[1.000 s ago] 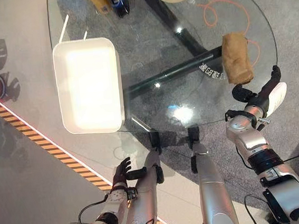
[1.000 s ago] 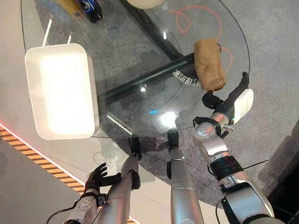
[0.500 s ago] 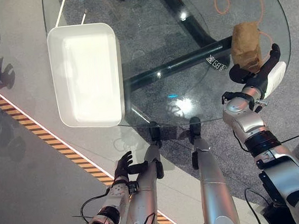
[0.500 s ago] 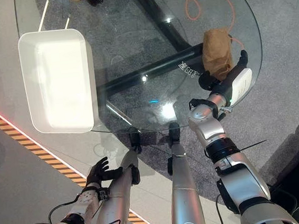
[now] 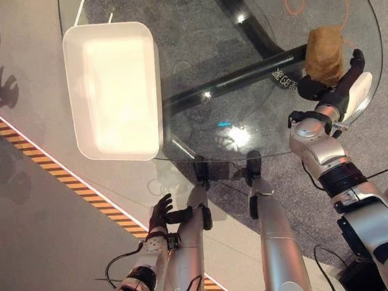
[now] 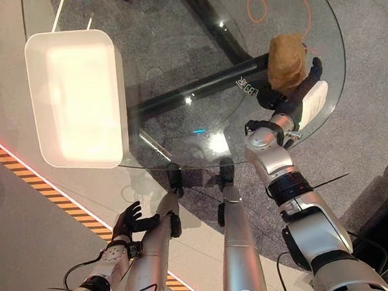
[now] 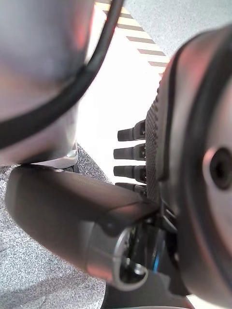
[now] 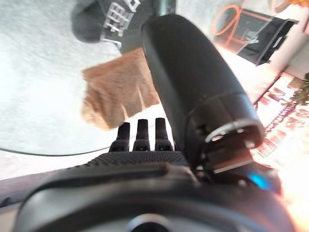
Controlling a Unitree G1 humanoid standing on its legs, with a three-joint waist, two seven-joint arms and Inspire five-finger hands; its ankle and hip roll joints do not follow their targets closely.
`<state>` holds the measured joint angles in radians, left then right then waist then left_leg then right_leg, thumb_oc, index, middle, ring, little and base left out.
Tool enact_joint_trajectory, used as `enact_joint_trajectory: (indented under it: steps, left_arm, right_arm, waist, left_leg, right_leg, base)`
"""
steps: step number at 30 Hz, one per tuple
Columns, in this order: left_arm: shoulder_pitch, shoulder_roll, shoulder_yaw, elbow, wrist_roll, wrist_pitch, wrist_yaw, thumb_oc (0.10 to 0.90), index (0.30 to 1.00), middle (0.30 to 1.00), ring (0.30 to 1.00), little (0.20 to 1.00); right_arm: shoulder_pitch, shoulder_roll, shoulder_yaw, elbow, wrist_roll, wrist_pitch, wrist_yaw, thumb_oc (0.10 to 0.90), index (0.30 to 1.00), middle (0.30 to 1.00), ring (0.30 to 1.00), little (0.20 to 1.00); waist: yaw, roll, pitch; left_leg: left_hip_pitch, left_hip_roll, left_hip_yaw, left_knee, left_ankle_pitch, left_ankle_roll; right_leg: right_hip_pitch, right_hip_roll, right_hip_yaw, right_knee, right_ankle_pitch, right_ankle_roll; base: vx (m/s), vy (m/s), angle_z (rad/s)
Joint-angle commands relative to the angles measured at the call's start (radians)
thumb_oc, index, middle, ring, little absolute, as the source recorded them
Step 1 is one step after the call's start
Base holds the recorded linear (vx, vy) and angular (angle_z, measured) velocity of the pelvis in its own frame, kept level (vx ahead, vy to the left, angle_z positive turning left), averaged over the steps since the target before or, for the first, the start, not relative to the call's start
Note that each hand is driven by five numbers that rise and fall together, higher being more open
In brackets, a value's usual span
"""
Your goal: Wipe the table with a cloth and put it in the basket.
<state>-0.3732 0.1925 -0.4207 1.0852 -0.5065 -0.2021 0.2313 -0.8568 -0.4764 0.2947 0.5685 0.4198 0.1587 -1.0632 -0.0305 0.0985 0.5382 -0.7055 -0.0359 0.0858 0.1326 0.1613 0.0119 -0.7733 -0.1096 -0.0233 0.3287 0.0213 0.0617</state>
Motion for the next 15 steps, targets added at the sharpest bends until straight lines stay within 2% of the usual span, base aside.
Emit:
enact_joint_trajectory:
  steps: [1, 8, 15]
  left_arm:
    - [0.094, -0.025, -0.044, 0.095, -0.009, 0.054, 0.025, 0.800, 0.900, 0.900, 0.900, 0.900]
    - [0.104, -0.022, -0.061, 0.090, -0.018, 0.056, 0.040, 0.800, 0.900, 0.900, 0.900, 0.900]
    - [0.100, -0.023, -0.067, 0.079, -0.029, 0.053, 0.028, 0.800, 0.900, 0.900, 0.900, 0.900]
  right_arm:
    - [-0.014, -0.086, -0.030, -0.037, -0.004, -0.033, -0.086, 0.800, 0.900, 0.900, 0.900, 0.900]
    - [-0.022, -0.085, -0.028, -0.029, 0.013, -0.014, -0.103, 0.800, 0.900, 0.900, 0.900, 0.900]
    - [-0.037, -0.103, -0.008, 0.015, -0.002, 0.007, -0.053, 0.800, 0.900, 0.900, 0.900, 0.900]
  waist:
    - [0.013, -0.010, -0.018]
    - [0.016, -0.004, -0.018]
    - [0.020, 0.007, -0.018]
  left_leg:
    - [-0.055, -0.037, -0.031, 0.160, -0.112, 0.001]
    - [-0.072, -0.040, -0.034, 0.155, -0.105, 0.003]
    - [-0.091, -0.042, -0.036, 0.161, -0.102, 0.002]
  right_leg:
    - [-0.019, 0.044, -0.011, -0.068, 0.090, -0.026]
    - [-0.039, 0.044, -0.012, -0.069, 0.096, -0.025]
    - [-0.058, 0.041, -0.013, -0.067, 0.098, -0.026]
  base:
    - [0.00, 0.000, 0.00]
    - [0.00, -0.001, 0.02]
    - [0.00, 0.003, 0.01]
